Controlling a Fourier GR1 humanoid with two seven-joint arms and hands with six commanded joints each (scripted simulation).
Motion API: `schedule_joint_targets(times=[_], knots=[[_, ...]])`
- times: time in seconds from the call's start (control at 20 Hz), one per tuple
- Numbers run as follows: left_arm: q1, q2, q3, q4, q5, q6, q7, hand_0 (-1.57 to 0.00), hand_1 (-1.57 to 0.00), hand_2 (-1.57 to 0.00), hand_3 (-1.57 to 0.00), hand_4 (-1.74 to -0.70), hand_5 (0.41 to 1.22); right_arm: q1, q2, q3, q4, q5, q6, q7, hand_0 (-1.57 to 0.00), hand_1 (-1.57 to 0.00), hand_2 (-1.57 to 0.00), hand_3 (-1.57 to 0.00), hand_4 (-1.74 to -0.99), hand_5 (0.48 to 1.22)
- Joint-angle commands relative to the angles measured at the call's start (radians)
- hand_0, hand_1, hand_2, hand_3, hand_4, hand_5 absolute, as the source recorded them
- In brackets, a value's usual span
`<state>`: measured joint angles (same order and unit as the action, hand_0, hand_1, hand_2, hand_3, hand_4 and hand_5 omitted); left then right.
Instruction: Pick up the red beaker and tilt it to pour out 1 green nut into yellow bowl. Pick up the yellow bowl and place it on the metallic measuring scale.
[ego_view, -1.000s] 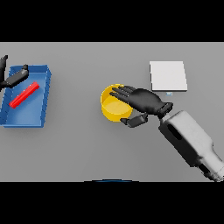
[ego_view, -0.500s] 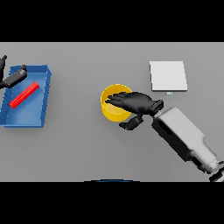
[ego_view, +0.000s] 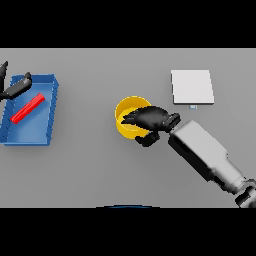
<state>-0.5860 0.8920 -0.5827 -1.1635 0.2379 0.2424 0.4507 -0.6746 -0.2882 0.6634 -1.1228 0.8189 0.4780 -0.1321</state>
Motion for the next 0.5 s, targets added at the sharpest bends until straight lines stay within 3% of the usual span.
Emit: schedule_joint_targets(times=[0.0,0.1,0.2,0.25,0.35,0.45], knots=[[0.006,0.009,0.003,-0.016,0.005,0.001,0.006,0.00,0.00,0.00,0.00,-0.79,0.722,-0.007,0.006,0.004,0.010,0.004,-0.005,-0.007,-0.26,-0.24,-0.23,-0.25,-1.387,0.900],[0.017,0.022,0.008,-0.020,0.010,0.000,0.009,0.00,0.00,0.00,0.00,-0.80,0.725,-0.001,-0.010,0.005,0.003,-0.001,0.007,-0.028,-0.72,-0.66,-0.62,-0.47,-1.488,1.016],[0.005,0.014,0.004,-0.015,0.006,0.003,0.026,0.00,0.00,0.00,0.00,-0.80,0.727,-0.007,-0.008,0.009,-0.004,-0.013,0.050,-0.009,-1.03,-0.99,-0.97,-0.69,-1.571,1.090],[-0.006,0.016,0.005,-0.017,0.006,-0.004,0.030,0.00,0.00,0.00,0.00,-0.80,0.728,-0.014,-0.006,0.011,0.003,-0.017,0.068,-0.001,-1.14,-1.11,-1.09,-0.87,-1.604,1.116],[0.017,0.022,0.005,-0.036,0.008,0.009,0.014,0.00,0.00,0.00,0.00,-0.80,0.727,-0.015,-0.013,0.008,0.001,-0.034,0.083,-0.005,-1.29,-1.27,-1.26,-1.02,-1.649,1.154],[0.017,0.018,0.006,-0.034,0.012,0.007,0.015,0.00,0.00,0.00,0.00,-0.80,0.725,-0.003,-0.021,0.010,-0.024,-0.044,0.085,0.008,-1.39,-1.38,-1.31,-1.14,-1.682,1.178]])
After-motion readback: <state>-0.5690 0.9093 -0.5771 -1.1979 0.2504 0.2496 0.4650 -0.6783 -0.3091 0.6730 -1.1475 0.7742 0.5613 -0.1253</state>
